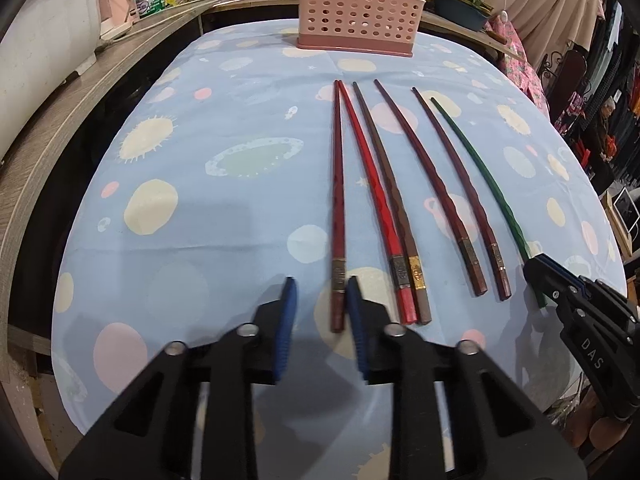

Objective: Organize utensils
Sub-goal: 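Grasp the green chopstick with the right tool while the left tool grasps a dark red chopstick, then lift both held chopsticks and carry them over the pink basket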

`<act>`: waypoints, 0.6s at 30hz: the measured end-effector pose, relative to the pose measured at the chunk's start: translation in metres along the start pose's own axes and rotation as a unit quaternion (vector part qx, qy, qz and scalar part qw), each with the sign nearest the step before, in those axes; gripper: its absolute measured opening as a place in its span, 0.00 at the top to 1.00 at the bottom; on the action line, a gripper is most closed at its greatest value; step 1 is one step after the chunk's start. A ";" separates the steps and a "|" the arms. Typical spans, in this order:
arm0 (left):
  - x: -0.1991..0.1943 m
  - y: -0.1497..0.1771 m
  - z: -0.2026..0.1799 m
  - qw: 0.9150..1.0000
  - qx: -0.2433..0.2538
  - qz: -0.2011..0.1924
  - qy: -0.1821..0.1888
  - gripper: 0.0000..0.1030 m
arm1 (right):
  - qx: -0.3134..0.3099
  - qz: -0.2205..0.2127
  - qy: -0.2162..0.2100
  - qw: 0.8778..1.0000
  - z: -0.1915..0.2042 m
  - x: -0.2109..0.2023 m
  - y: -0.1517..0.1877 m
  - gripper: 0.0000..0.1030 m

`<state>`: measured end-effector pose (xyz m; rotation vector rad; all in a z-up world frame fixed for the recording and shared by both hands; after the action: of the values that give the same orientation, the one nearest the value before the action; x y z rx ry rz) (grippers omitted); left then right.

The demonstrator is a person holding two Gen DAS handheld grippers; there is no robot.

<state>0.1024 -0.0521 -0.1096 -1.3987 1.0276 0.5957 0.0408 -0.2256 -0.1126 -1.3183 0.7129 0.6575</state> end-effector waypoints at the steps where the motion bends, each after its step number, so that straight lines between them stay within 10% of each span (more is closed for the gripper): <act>1: 0.000 -0.001 0.002 1.000 -0.004 0.003 0.005 0.92 | 0.000 0.000 -0.001 1.000 0.000 0.000 0.000 0.93; 18: -0.040 -0.030 0.009 0.998 -0.025 -0.041 0.027 0.92 | 0.016 -0.058 -0.002 0.998 -0.010 -0.038 -0.040 0.93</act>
<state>0.1106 -0.0385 -0.0613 -1.5001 0.9997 0.5293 0.0473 -0.2423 -0.0597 -1.3186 0.6356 0.5537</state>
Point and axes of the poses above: each gripper's, at about its wrist camera, not at the fingertips, and x roughly the way its jaws point, z to its left, y to its underside, the point moved 7 cm from there along x, roughly the way its jaws point, and after that the axes turned 5 degrees about -x, right-handed, at the moved point
